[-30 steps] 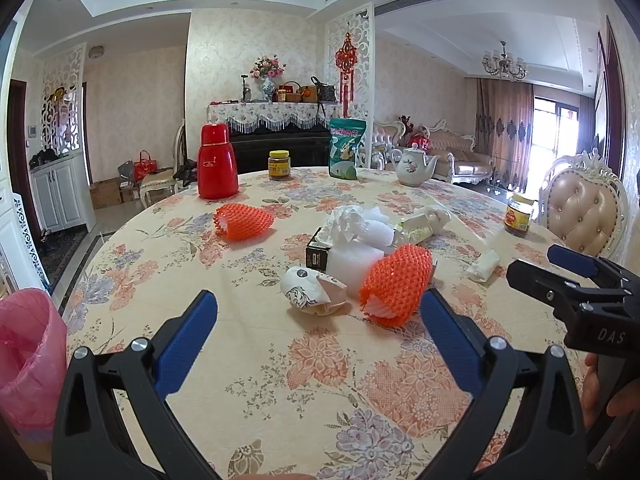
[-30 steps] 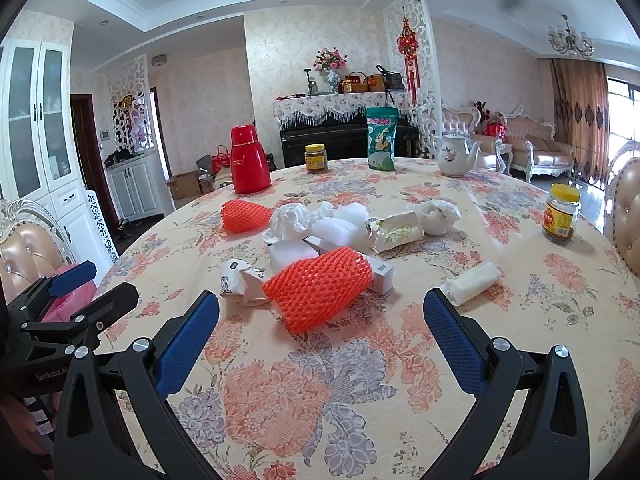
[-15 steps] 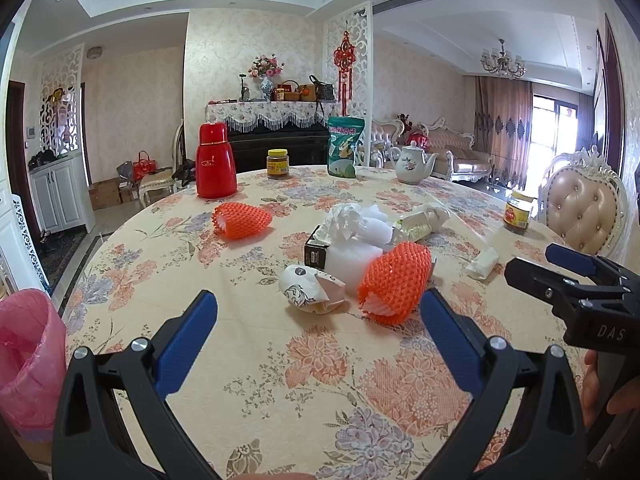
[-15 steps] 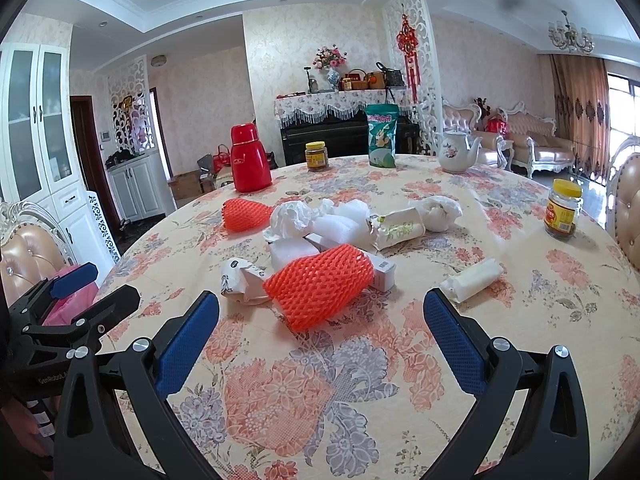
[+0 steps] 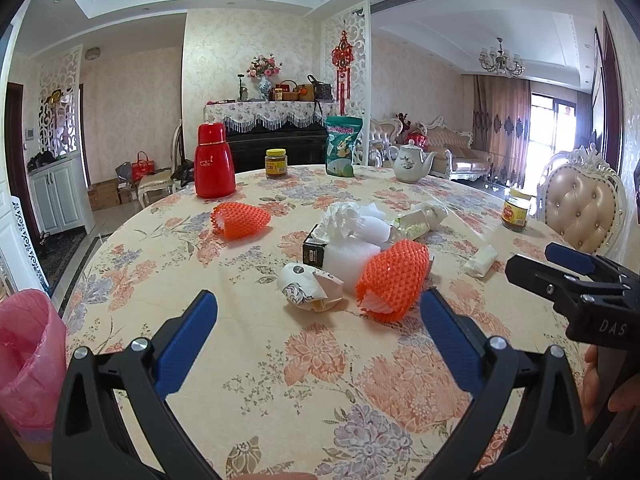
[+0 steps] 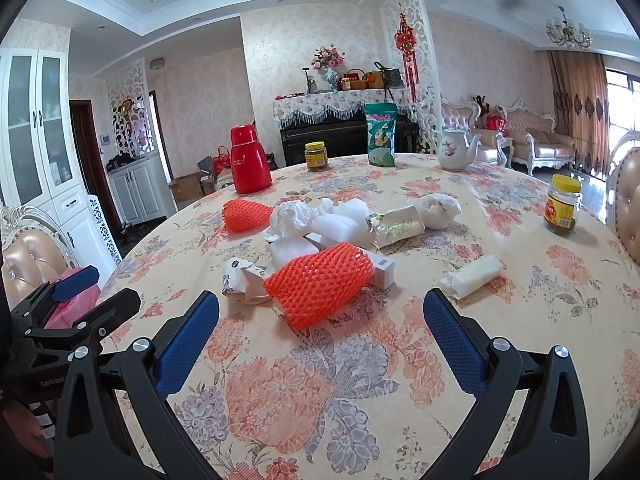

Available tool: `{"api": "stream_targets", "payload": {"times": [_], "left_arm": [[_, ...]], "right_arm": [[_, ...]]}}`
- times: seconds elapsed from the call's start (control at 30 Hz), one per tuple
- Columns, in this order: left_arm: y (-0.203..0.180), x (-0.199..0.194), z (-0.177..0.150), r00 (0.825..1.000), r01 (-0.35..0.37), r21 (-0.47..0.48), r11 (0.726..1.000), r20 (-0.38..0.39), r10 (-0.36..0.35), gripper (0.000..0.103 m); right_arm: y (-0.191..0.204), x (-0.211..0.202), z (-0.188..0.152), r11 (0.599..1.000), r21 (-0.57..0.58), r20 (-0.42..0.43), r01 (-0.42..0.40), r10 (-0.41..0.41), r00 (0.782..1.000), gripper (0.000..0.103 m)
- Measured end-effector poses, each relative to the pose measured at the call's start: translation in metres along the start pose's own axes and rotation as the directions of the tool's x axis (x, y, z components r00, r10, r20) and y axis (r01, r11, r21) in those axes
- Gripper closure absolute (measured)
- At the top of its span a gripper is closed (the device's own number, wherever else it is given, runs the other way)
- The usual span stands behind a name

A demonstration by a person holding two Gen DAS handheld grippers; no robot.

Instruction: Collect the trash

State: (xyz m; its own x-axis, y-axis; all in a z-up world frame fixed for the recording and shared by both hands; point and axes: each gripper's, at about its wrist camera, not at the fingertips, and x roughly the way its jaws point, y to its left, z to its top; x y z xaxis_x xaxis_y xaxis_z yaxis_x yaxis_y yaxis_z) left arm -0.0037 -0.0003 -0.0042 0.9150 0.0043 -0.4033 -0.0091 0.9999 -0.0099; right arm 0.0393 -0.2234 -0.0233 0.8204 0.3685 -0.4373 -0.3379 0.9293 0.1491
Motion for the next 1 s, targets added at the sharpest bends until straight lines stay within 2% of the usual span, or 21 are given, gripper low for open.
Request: {"api": "stream_targets", "payload": {"times": [0.73, 1.0], "left_arm": [[-0.001, -0.005, 0.000, 1.000, 0.002, 0.007, 1.000, 0.009, -0.002, 0.004], [0.006, 0.005, -0.001, 1.000, 0.009, 0.005, 1.000, 0.006, -0.009, 0.004]], "right_arm": [[0.001, -0.007, 0.000, 1.000, 0.005, 0.005, 0.003, -0.003, 1.000, 0.007], [0.000, 0.004, 0.002, 0.999, 0.030, -0.008, 0.014, -0.013, 1.000, 0.007]]}}
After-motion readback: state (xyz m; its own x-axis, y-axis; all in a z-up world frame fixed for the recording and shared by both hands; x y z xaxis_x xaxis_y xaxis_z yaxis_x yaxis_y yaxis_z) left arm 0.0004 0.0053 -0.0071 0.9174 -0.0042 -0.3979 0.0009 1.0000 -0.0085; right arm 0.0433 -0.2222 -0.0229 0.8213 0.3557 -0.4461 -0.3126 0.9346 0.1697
